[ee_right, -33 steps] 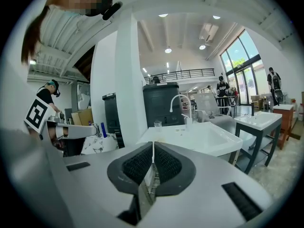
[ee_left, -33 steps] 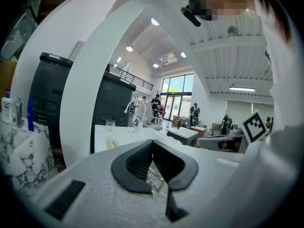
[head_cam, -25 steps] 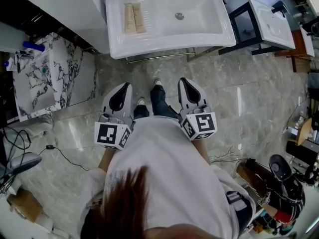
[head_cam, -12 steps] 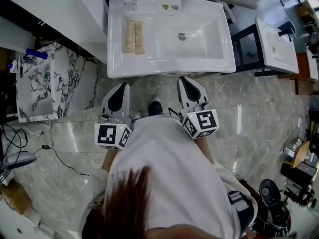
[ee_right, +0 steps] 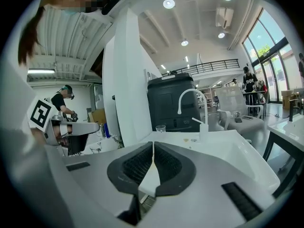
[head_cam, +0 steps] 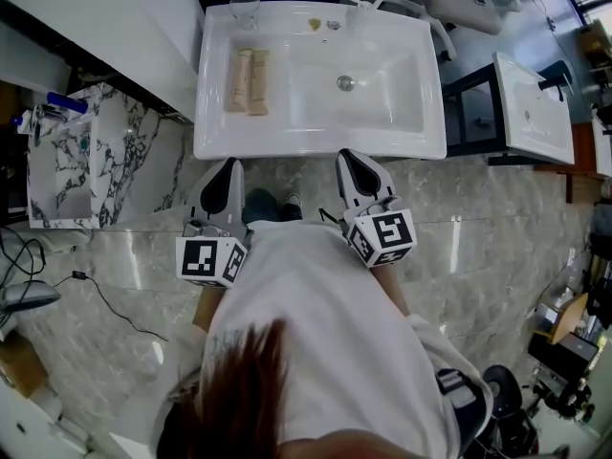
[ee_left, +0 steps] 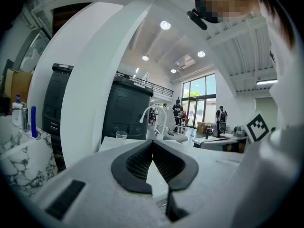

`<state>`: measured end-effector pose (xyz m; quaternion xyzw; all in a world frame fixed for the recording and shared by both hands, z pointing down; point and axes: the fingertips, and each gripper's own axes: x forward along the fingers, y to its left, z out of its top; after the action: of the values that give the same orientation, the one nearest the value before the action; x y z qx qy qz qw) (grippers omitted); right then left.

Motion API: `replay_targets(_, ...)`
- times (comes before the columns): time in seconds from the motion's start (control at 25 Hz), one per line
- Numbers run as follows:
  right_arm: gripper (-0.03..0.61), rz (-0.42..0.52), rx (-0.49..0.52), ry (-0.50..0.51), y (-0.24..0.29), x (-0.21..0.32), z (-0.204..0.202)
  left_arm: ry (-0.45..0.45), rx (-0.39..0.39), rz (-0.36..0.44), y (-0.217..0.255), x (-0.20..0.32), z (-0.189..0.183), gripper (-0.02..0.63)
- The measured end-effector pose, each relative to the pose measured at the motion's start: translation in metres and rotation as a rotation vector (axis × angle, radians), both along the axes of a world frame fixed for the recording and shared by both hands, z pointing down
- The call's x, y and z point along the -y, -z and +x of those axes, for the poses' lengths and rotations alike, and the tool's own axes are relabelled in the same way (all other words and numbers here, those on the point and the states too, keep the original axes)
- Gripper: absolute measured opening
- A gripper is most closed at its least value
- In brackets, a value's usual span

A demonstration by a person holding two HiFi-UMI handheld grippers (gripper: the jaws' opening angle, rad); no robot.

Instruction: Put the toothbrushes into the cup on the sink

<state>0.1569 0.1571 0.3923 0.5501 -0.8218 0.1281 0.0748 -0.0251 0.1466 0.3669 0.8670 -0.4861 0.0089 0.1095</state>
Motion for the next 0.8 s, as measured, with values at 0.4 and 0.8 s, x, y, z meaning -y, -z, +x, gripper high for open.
replay_targets(0.4,0.017,-0.012,0.033,0.028,-0.006,0.023,-0.012,0.03,0.024,-0.035,-0.01,0.016,-0.012,0.015)
replay_targets(0.8,0.017,-0.044,0.019,-0.002,-0.003,0.078,-0.029,-0.014,0.005,-0.048,-0.006,0.086,-0.027,0.015)
